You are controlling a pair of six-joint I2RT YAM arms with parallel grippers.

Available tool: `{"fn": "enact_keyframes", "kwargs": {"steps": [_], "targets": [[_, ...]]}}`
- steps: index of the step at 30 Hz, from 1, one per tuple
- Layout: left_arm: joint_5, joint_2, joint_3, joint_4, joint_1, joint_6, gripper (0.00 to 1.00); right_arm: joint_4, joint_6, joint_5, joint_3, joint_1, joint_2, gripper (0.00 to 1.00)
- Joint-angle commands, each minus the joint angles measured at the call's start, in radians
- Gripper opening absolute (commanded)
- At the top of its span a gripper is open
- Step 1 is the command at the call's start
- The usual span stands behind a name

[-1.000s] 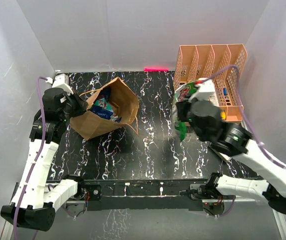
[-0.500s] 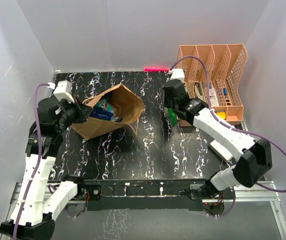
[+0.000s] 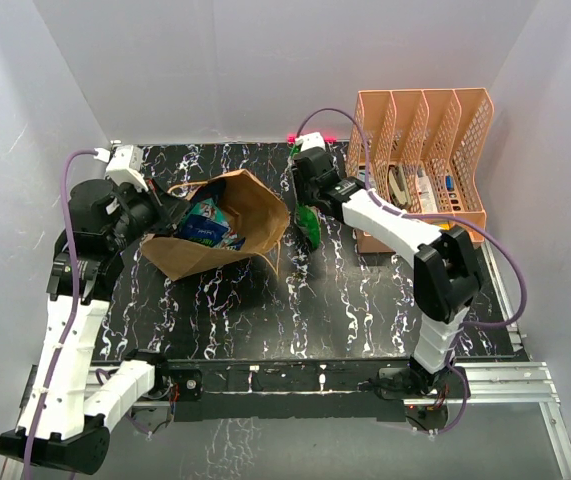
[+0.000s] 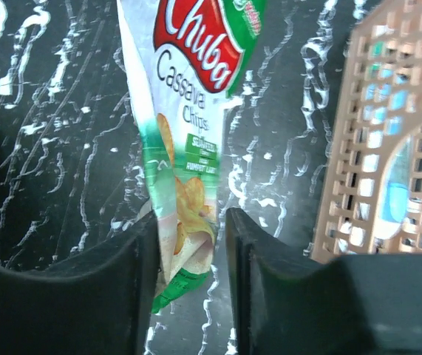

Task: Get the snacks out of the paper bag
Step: Place the snack at the center of the board, then adjust the paper bag at the center of the board.

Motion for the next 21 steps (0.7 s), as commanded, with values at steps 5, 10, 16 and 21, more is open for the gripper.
{"fn": "enact_keyframes", "kwargs": {"steps": [5,10,16,21], "targets": [[0.007,-0.017,0.023,0.020,-0.003,-0.009,0.00,-0.118,0.052,-0.217,0.086,-0.002,-0.056,0.73],[0.037,-0.001,0.036,0.045,-0.002,-0.039,0.00,-0.129,0.114,-0.262,-0.022,-0.035,-0.238,0.88],[0.065,0.027,0.068,0.093,-0.002,-0.070,0.00,-0.029,0.255,-0.573,-0.182,-0.055,-0.418,0.94],[0.065,0.060,0.085,0.134,-0.003,-0.099,0.00,0.254,0.551,-0.757,-0.390,-0.013,-0.497,0.93]]}}
